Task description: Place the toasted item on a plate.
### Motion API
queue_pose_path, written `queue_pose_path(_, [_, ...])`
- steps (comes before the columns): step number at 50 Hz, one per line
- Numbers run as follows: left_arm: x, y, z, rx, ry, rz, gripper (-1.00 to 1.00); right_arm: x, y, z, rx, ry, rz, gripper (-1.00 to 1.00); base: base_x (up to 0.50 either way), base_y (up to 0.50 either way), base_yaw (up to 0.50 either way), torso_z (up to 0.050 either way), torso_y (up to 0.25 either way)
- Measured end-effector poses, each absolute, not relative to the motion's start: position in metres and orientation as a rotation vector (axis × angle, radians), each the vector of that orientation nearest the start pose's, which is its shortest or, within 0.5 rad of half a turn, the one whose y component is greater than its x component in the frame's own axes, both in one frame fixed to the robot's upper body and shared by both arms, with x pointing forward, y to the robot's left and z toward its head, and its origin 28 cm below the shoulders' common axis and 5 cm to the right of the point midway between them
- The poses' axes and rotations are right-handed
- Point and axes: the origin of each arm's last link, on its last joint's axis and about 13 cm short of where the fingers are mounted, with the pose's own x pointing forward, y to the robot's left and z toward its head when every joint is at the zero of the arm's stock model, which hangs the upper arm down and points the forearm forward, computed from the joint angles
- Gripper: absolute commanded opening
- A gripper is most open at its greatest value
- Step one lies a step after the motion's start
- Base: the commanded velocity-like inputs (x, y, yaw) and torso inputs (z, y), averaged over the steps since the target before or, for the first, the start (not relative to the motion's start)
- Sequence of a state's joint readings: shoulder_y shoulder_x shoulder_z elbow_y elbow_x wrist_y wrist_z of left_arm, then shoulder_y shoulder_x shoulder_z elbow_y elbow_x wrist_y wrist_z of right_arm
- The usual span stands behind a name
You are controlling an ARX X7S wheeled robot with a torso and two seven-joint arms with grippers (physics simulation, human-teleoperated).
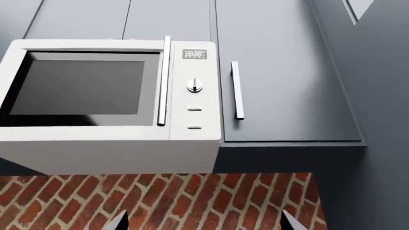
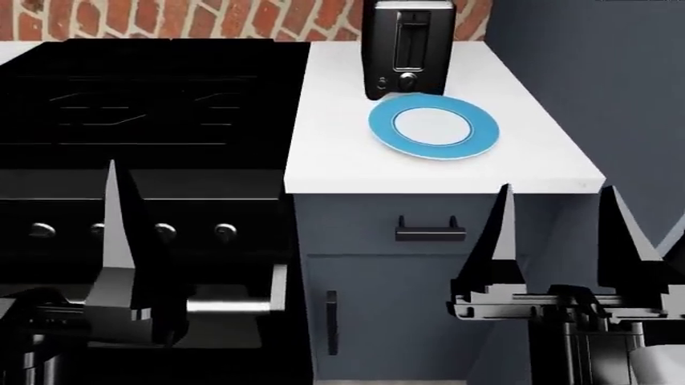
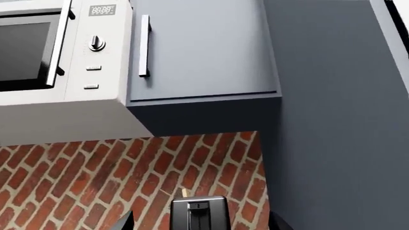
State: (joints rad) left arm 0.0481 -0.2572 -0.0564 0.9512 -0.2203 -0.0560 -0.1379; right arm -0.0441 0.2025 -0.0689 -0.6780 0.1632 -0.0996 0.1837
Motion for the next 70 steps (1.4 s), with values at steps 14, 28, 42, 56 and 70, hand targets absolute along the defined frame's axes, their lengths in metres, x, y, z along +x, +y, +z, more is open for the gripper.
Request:
queue_pose_path(14, [0.148, 0.229, 0.196, 0.01, -0.849, -0.042, 1.0, 0.175, -0.105, 0.157, 0.066, -0.724, 0.026, 1.0, 0.12, 0.03, 0.0, 0.0, 0.0])
queue_pose_path(28, [0.144, 0.231, 0.209, 0.044, -0.897, -0.037, 1.0, 0.17, -0.104, 0.171, 0.063, -0.764, 0.045, 1.0, 0.12, 0.03, 0.0, 0.0, 0.0])
queue_pose_path(42, [0.141, 0.231, 0.235, 0.067, -0.989, -0.083, 1.0, 0.165, -0.104, 0.191, 0.057, -0.795, 0.069, 1.0, 0.12, 0.03, 0.0, 0.0, 0.0])
queue_pose_path(56, [0.139, 0.232, 0.262, 0.155, -0.914, -0.232, 1.0, 0.163, -0.104, 0.229, 0.043, -0.803, 0.168, 1.0, 0.12, 0.03, 0.0, 0.0, 0.0])
queue_pose_path(70, [0.133, 0.237, 0.266, 0.18, -0.842, -0.194, 1.0, 0.157, -0.106, 0.243, 0.008, -0.75, 0.181, 1.0, 0.12, 0.03, 0.0, 0.0, 0.0])
